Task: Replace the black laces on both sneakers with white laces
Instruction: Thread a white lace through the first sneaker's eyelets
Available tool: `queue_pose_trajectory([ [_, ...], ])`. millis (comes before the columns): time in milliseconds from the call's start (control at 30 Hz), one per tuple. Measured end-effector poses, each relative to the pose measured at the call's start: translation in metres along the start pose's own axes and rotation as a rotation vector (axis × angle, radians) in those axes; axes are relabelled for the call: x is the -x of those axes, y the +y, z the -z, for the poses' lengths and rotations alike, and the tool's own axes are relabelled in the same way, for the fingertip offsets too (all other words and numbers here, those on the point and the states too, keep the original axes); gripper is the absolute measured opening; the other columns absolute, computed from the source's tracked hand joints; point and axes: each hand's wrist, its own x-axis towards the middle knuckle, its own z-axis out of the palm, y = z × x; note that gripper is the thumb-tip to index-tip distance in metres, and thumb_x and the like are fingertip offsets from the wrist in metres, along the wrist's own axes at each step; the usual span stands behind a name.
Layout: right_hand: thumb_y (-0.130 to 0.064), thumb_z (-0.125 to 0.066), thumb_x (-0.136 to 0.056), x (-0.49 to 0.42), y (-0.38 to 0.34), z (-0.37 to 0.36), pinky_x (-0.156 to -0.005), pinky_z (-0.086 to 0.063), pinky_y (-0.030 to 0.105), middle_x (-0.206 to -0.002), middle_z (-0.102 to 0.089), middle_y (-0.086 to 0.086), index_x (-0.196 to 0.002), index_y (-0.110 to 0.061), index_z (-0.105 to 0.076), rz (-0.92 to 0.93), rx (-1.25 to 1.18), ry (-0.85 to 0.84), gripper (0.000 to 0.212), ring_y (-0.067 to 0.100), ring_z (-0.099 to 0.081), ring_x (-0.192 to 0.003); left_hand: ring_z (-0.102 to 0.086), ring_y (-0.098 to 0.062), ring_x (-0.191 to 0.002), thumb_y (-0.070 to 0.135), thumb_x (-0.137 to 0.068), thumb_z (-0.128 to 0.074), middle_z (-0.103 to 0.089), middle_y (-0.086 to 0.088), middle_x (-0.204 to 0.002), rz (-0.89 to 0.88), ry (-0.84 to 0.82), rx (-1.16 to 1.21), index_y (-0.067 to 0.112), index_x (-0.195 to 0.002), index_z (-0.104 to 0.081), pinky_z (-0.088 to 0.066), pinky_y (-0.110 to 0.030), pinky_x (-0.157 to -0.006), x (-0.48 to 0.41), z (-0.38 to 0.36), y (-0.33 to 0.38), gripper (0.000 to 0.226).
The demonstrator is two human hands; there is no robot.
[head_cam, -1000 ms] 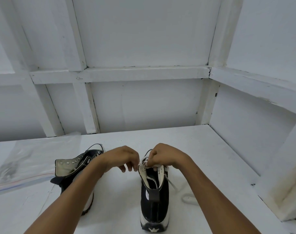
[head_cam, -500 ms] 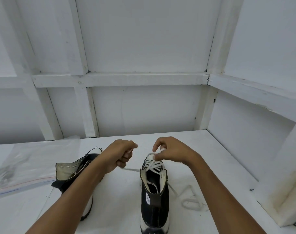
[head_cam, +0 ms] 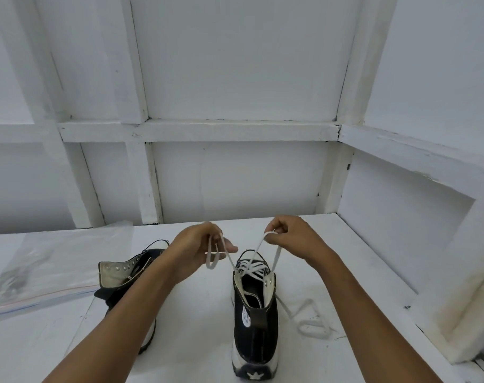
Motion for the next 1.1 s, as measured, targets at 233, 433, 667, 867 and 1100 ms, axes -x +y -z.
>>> queue_pose_trajectory([
  [233, -0.01, -0.063, -0.09, 0.014, 0.007, -0.01, -0.066, -0.042, 0.019, -0.079, -0.058, -0.002, -0.093, -0.014, -0.069, -0.013, -0.06, -0.146, 0.008, 0.005, -0.053, -0.069, -0.031, -0.012, -0.048, 0.029, -0.094, -0.063, -0.059, -0.001, -0.075, 0.156, -0.008, -0.587, 0.012, -0.089, -0.06, -0.021, -0.021, -0.044, 0.0, -0.002, -0.019, 0.018],
  [433, -0.009, -0.068, -0.088, 0.02, 0.009, -0.008, -0.064, -0.045, 0.016, -0.082, -0.059, -0.001, -0.098, -0.012, -0.068, -0.009, -0.137, -0.167, 0.01, 0.006, -0.056, -0.072, -0.044, -0.017, -0.056, 0.02, -0.091, -0.058, -0.051, 0.001, -0.063, 0.121, -0.184, -0.749, 0.008, -0.077, -0.069, -0.026, -0.026, -0.048, 0.009, 0.002, -0.019, 0.022],
  [667, -0.025, -0.078, -0.081, 0.027, 0.009, -0.006, -0.069, -0.046, 0.023, -0.094, -0.067, -0.006, -0.101, -0.014, -0.068, -0.074, -0.077, -0.304, 0.024, 0.007, -0.06, -0.079, -0.07, -0.033, -0.089, 0.008, -0.095, -0.044, -0.073, -0.018, -0.087, -0.074, 0.028, -0.089, 0.005, -0.065, -0.058, -0.054, -0.044, -0.089, 0.007, -0.006, -0.006, 0.033],
  [867, -0.007, -0.069, -0.081, 0.03, 0.015, 0.001, -0.071, -0.048, 0.026, -0.093, -0.064, -0.002, -0.1, -0.014, -0.068, -0.108, -0.033, -0.382, 0.02, 0.005, -0.059, -0.077, -0.034, -0.016, -0.043, 0.018, -0.094, -0.062, -0.053, -0.01, -0.068, 0.05, 0.132, -0.246, 0.008, -0.077, -0.051, -0.039, -0.026, -0.045, 0.0, -0.009, -0.016, 0.023],
  [1100, -0.016, -0.065, -0.087, 0.032, 0.018, 0.003, -0.067, -0.049, 0.026, -0.088, -0.067, -0.006, -0.109, -0.007, -0.065, -0.264, -0.038, -0.442, 0.023, 0.01, -0.063, -0.078, -0.034, -0.01, -0.045, 0.009, -0.094, -0.052, -0.064, 0.001, -0.068, 0.244, -0.125, -0.673, 0.003, -0.094, -0.065, -0.028, -0.02, -0.043, 0.002, -0.009, -0.026, 0.014],
])
